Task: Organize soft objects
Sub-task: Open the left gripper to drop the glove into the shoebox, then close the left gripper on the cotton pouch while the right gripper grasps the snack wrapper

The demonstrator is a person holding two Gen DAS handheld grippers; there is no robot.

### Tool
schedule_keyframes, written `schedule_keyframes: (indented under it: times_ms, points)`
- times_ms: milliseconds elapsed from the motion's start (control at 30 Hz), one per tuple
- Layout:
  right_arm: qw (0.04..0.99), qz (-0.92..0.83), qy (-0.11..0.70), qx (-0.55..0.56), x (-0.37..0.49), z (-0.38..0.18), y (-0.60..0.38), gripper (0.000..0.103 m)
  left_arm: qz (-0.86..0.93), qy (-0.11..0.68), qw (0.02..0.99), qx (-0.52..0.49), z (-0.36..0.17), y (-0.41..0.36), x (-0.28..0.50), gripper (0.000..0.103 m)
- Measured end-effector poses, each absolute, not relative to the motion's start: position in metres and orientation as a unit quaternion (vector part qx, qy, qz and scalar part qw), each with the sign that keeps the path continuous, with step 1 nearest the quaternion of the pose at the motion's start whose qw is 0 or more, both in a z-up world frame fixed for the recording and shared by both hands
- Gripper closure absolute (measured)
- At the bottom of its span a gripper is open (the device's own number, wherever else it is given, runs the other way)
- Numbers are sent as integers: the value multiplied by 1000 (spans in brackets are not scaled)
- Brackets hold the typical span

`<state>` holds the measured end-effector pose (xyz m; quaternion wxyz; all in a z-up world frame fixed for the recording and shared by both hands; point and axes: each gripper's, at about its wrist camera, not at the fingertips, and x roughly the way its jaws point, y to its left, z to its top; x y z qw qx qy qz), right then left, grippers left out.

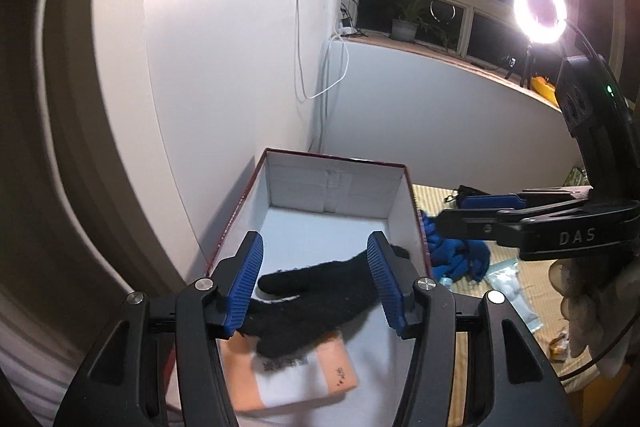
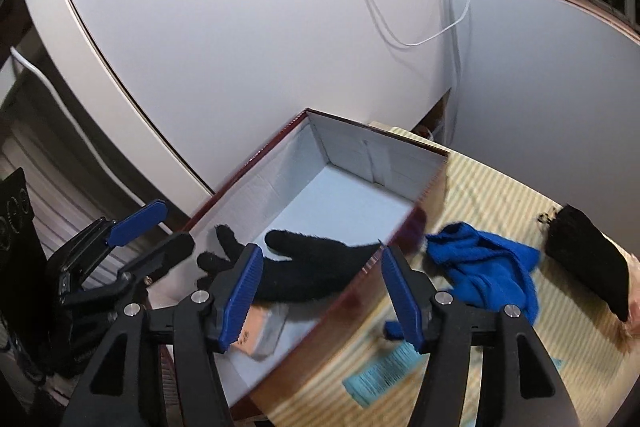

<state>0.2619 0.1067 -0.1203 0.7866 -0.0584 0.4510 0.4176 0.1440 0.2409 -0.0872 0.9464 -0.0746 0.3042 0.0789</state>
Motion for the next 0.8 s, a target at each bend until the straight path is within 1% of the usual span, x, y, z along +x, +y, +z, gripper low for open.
schedule_keyframes:
  times_ms: [67,133,167,433,800]
  points:
    - [789,414,450,-55,260,-117,94,42,73,300,948,-78,-83,235,139,49]
    - [793,412,445,-51,255,-111,77,39,65,293,951,-79,-78,228,132,43]
    - [796,410,442,-50,253,-108,69,38,62,290,952,-79,-76,225,129,42]
    - [814,387,433,-24,234,-94,-17,37,18,282,955,-89,-70,192,109,42]
    - [831,321,454,16,206,-120,-139,37,-48,303,946,-101,-87,136,102,42]
